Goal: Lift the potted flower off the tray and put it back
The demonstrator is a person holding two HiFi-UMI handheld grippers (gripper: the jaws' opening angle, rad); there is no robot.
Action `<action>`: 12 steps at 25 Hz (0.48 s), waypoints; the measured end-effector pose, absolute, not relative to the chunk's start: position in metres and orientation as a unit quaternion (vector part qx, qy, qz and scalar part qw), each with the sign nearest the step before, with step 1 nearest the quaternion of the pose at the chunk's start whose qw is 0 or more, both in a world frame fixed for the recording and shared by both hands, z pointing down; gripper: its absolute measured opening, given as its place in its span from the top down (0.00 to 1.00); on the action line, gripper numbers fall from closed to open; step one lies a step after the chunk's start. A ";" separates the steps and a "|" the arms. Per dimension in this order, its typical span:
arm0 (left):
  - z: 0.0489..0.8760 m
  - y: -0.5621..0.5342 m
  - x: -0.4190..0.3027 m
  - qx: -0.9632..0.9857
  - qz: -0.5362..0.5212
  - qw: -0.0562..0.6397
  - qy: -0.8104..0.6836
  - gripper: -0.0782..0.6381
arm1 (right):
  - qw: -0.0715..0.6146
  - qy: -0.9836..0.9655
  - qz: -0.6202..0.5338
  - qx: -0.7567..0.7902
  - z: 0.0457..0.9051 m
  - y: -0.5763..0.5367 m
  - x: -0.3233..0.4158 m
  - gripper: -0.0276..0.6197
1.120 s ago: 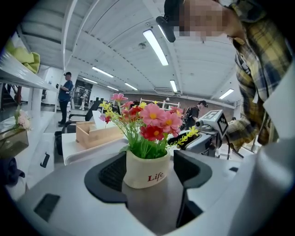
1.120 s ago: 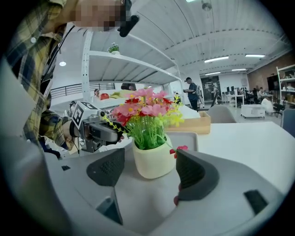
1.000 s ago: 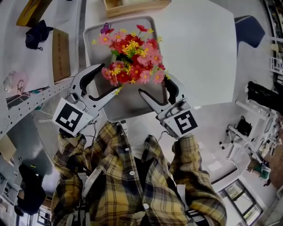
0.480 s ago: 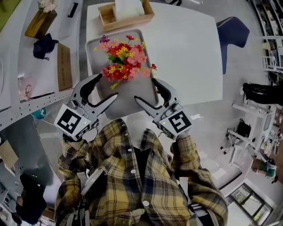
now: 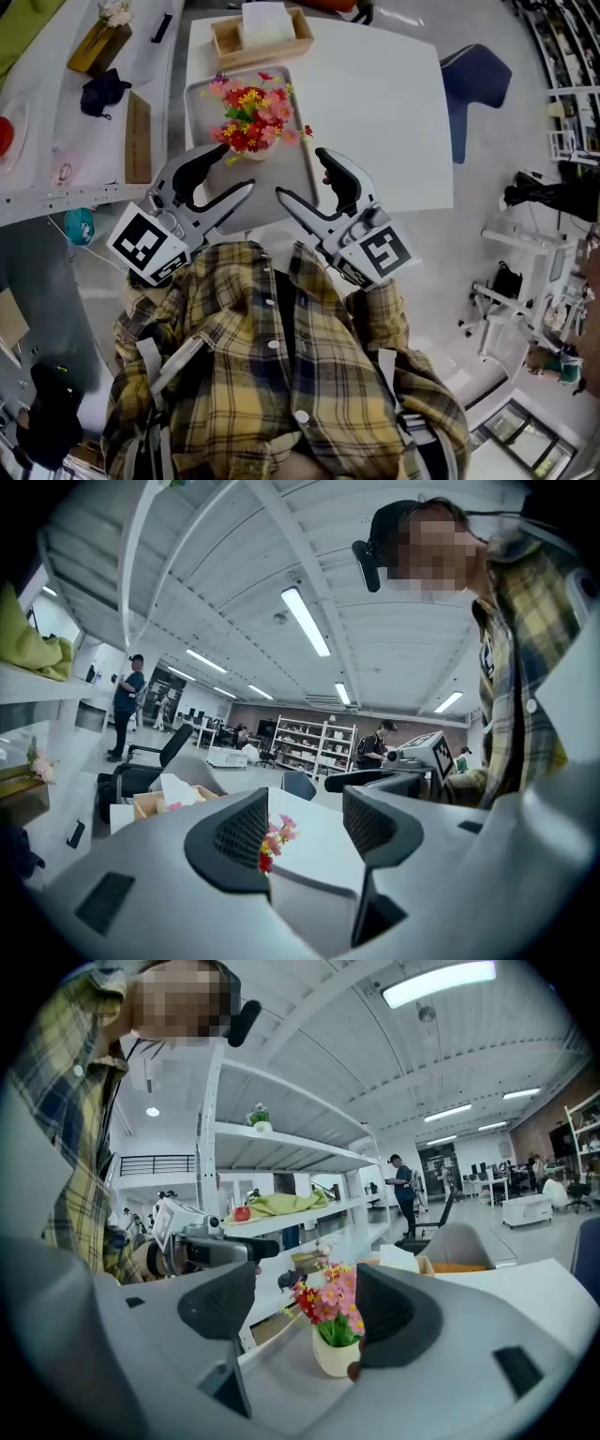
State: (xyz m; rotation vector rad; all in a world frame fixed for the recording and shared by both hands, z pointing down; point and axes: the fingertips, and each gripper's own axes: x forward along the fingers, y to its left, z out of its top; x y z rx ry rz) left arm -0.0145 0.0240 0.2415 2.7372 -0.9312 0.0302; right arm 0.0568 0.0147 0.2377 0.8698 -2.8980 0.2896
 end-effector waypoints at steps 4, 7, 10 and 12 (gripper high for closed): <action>0.217 0.027 -0.008 0.939 -0.001 0.110 -0.325 0.60 | 0.031 -0.951 0.086 0.296 0.211 0.013 0.065 0.58; 0.201 0.025 -0.004 0.938 -0.007 0.104 -0.331 0.64 | 0.018 -0.952 0.081 0.293 0.194 0.013 0.068 0.63; 0.194 0.024 0.000 0.936 -0.007 0.103 -0.337 0.70 | 0.019 -0.952 0.070 0.297 0.186 0.012 0.069 0.69; 0.192 0.023 0.002 0.933 -0.007 0.107 -0.342 0.79 | 0.032 -0.951 0.060 0.302 0.189 0.010 0.070 0.74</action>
